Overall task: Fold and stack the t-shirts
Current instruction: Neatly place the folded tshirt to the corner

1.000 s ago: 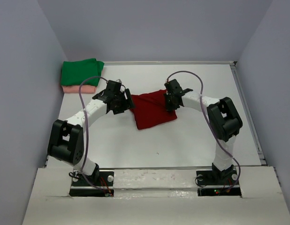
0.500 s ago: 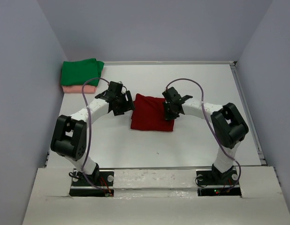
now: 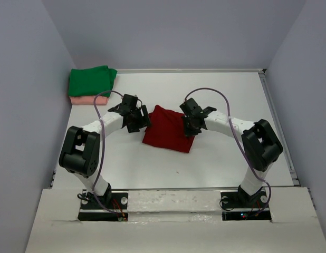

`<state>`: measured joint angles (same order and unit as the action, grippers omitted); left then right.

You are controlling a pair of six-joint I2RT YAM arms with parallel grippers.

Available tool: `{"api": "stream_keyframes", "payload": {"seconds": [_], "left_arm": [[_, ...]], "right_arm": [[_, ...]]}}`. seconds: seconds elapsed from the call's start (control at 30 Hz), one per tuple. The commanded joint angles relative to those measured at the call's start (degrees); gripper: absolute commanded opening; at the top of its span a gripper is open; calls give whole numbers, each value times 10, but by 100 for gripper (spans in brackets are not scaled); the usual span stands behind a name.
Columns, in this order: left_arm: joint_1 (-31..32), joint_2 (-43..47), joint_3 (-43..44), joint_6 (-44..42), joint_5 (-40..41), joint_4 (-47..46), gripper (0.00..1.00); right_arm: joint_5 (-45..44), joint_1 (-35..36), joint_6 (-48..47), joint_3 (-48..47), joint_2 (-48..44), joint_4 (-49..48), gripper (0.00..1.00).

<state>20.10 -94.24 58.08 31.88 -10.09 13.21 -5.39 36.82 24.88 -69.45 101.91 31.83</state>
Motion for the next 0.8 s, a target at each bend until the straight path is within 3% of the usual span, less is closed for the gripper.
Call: {"api": "stream_keyframes", "payload": {"seconds": [0.0,0.2,0.5,0.77], "left_arm": [[-2,10,-3,-14,-6,-13,80],[-10,17,-27,-14,-14,-68,80],[-34,-24,-73,13,-143,-197,79],[-50,-80,-82,30,-231,-243,79]], "right_arm": [[-32,-1,-4,-32,-33,18,0],[-47,4,-19,-67,-65,55,0],[-34,4,-59,-161,-183,118,0],[-45,4,-73,-164,-251,119,0]]}}
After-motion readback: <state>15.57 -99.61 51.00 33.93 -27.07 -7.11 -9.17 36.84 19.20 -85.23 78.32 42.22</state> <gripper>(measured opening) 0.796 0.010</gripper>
